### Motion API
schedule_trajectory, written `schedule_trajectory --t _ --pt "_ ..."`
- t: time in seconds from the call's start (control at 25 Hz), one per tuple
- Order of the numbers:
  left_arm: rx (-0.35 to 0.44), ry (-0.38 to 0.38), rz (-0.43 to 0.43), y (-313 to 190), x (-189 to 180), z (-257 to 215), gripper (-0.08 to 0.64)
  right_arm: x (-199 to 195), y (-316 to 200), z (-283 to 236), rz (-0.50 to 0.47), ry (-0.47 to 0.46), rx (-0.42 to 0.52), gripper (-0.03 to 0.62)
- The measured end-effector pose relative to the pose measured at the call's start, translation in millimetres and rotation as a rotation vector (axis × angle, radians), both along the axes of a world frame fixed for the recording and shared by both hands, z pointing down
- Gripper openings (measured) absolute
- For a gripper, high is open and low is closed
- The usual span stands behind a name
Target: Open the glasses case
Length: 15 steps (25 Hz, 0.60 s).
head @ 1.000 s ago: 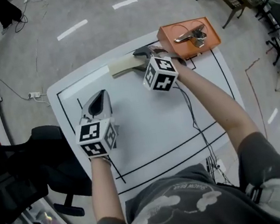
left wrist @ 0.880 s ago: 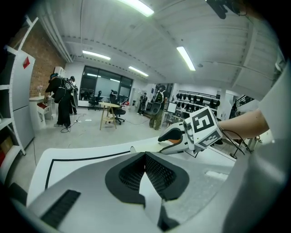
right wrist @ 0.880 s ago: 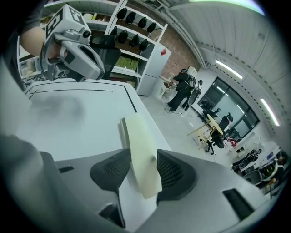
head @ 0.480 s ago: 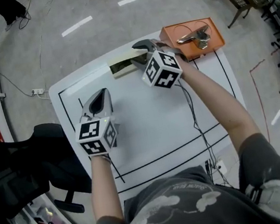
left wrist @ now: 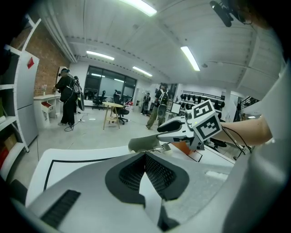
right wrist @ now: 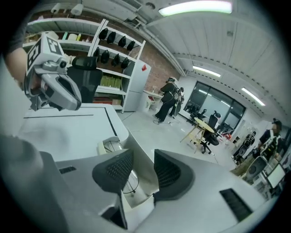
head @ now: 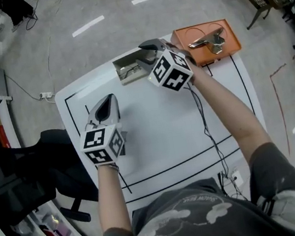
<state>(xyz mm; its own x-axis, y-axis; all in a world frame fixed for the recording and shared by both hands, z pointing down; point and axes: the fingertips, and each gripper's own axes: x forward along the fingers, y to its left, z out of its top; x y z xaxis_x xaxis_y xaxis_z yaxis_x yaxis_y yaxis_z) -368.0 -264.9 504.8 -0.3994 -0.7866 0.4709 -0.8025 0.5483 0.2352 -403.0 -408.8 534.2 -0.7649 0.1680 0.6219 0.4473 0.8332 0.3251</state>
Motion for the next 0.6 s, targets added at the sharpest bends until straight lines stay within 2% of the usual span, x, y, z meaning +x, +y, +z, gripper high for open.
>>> schedule_trajectory --t 0.16,0.32,0.6 --pt "0.01 0.016 -0.008 -3.4 7.5 -0.3 0.002 15.6 1.5 -26.0 0.059 -0.072 -0.094 0.083" --pt "0.026 0.018 0.013 1.4 22.4 -6.1 0.002 40.8 5.6 -46.6 0.148 -0.104 -0.186 0.004" --pt "0.094 0.033 0.088 30.9 48.5 -26.2 0.002 98.3 39.2 -63.7 0.241 -0.104 -0.172 0.0"
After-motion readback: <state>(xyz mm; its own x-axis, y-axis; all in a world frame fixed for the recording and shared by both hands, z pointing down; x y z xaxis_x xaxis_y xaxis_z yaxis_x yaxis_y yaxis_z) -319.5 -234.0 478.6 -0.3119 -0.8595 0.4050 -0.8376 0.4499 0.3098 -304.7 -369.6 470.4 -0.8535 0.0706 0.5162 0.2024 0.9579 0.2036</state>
